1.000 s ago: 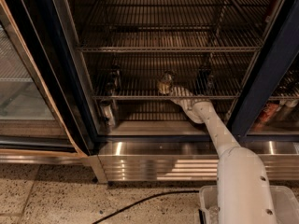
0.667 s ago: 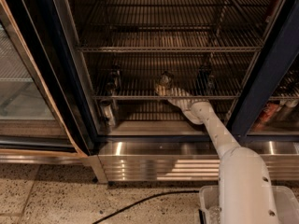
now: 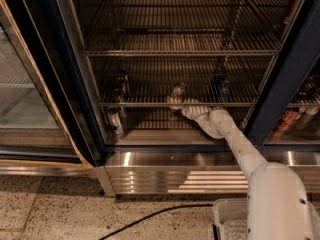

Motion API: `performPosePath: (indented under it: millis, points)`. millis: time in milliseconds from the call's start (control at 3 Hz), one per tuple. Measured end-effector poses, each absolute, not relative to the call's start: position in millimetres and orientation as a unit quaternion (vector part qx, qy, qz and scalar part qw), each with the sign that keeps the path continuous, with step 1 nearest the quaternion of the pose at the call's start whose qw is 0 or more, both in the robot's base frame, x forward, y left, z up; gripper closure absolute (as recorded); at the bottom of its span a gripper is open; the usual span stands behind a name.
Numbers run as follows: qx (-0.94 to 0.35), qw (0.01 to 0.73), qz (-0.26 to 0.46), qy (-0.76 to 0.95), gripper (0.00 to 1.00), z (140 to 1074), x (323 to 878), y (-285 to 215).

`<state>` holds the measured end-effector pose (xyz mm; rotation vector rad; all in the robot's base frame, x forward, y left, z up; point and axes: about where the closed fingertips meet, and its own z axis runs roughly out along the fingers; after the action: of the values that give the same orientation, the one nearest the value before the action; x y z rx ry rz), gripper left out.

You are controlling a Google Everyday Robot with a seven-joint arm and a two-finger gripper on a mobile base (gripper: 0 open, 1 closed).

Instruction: Pick 7up can from bottom shelf of fridge

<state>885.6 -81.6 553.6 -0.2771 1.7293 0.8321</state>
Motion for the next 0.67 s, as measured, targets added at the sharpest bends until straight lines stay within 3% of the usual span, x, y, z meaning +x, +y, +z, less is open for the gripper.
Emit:
performPosePath:
  millis: [667]
  points:
    - [-0.160,0.575,0.359,0.717,1.00,576.0,838.1,-85.8]
